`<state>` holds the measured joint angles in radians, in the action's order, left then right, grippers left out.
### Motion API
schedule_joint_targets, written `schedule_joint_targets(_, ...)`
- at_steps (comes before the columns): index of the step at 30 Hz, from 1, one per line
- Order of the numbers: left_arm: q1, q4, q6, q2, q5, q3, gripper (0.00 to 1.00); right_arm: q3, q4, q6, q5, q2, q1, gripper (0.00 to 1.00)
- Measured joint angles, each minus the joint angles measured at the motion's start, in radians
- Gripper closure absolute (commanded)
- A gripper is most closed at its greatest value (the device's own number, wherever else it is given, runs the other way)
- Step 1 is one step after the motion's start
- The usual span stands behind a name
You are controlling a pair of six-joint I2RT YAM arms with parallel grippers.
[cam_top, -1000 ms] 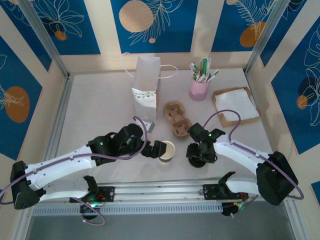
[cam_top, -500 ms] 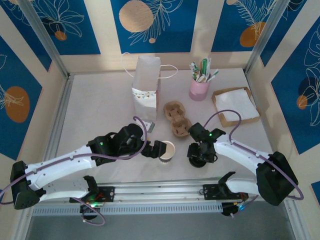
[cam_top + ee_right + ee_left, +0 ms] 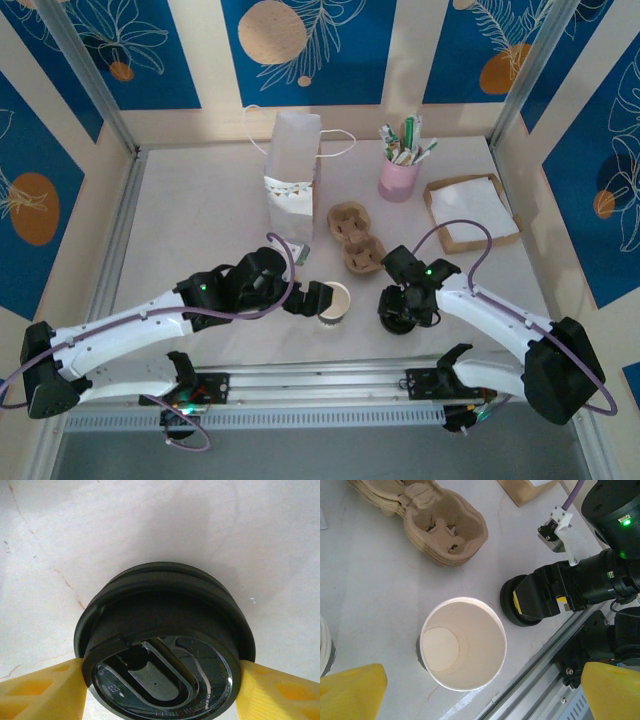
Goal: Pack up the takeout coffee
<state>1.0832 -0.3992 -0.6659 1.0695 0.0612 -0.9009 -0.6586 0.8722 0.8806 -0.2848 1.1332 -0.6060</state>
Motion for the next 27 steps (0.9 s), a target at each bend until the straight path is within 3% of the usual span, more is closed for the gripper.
schedule_joint_targets(14,0.000,0.006,0.014,0.011,0.000,0.000,0.02,-0.035,0.033,-0.009,0.012,-0.042,0.018,0.29)
schedule_joint_targets(23,-0.001,0.043,0.023,0.115,-0.039,-0.087,0.35,-0.035,0.031,-0.052,0.083,-0.097,0.150,0.29)
schedule_joint_targets(24,-0.002,0.048,0.023,0.148,-0.048,-0.117,0.38,-0.035,0.026,-0.059,0.101,-0.098,0.171,0.36)
schedule_joint_targets(27,-0.004,0.064,0.021,0.232,-0.068,-0.182,0.43,-0.035,0.011,-0.072,0.105,-0.097,0.201,0.37)
